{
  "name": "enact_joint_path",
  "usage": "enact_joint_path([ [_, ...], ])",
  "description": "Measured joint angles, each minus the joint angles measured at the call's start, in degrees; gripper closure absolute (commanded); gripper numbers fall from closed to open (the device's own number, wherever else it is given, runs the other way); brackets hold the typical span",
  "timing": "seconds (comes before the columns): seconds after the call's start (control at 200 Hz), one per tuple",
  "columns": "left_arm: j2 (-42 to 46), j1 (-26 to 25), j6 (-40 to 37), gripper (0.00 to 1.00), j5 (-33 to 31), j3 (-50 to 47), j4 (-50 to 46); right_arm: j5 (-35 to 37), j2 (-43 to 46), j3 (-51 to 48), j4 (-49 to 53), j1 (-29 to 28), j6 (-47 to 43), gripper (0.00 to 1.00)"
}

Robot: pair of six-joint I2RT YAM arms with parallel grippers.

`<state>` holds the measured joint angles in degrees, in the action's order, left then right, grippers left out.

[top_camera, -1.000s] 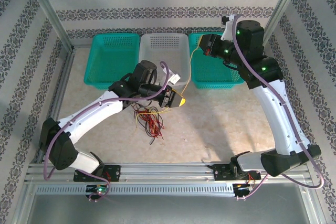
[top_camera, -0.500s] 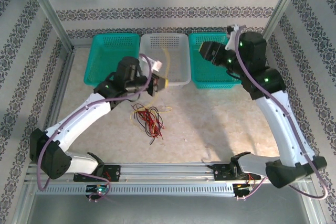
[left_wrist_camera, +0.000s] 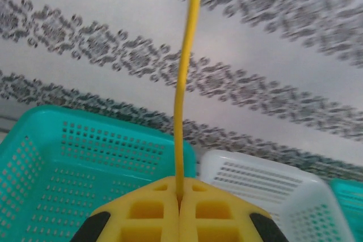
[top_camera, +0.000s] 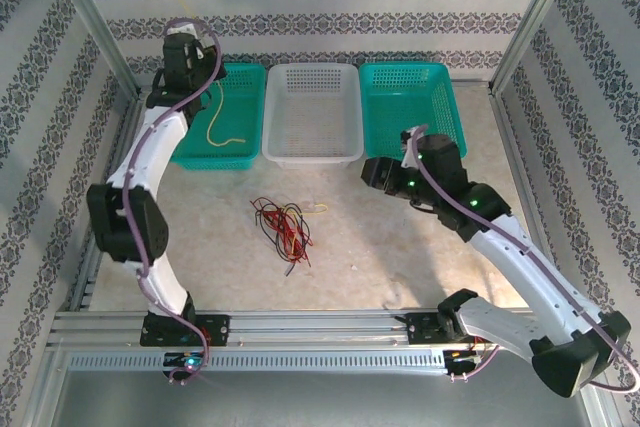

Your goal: Untangle the cables

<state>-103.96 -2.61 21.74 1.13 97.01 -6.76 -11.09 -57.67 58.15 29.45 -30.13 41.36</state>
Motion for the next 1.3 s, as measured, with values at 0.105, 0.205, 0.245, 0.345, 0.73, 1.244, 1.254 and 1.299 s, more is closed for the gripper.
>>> enact_joint_path([
  [0.105,-6.4,0.42,0.13,1.0,-1.2,2.78,-0.07,0.83,-0.48,-0.26,-1.11,-3.65,0.7,0.46],
  [0.205,-10.8,0.44,0.13,0.95,-2.4,4.22,-0.07,1.29,-1.16,-0.28,-2.43,-4.94,0.96,0.46],
  [0.245,-12.11,0.44,0.13,0.81,-2.99,4.44,-0.09,1.31,-1.51,-0.42,-3.02,-4.92,1.22,0.47],
  [0.345,-14.95,0.44,-0.26,0.42,-4.42,5.46,-0.22,1.27,-2.82,-0.59,-3.85,-5.03,2.05,0.48],
  [0.73,-11.72,0.26,-0.42,0.25,-6.93,1.38,-3.28,1.25,-6.69,-1.68,-6.08,-6.8,2.23,0.48],
  [1.244,40.87,-13.14,7.04,0.4,18.01,-47.8,-9.75,1.64,-23.8,2.32,0.39,-14.32,-2.54,0.49],
  [1.254,41.27,-13.18,7.21,0.4,18.34,-48.59,-10.29,1.62,-24.52,2.78,0.48,-14.62,-2.64,0.5],
  [1.299,42.84,-13.44,8.68,0.41,19.98,-52.04,-12.09,1.55,-27.65,4.96,0.83,-16.31,-3.21,0.53],
])
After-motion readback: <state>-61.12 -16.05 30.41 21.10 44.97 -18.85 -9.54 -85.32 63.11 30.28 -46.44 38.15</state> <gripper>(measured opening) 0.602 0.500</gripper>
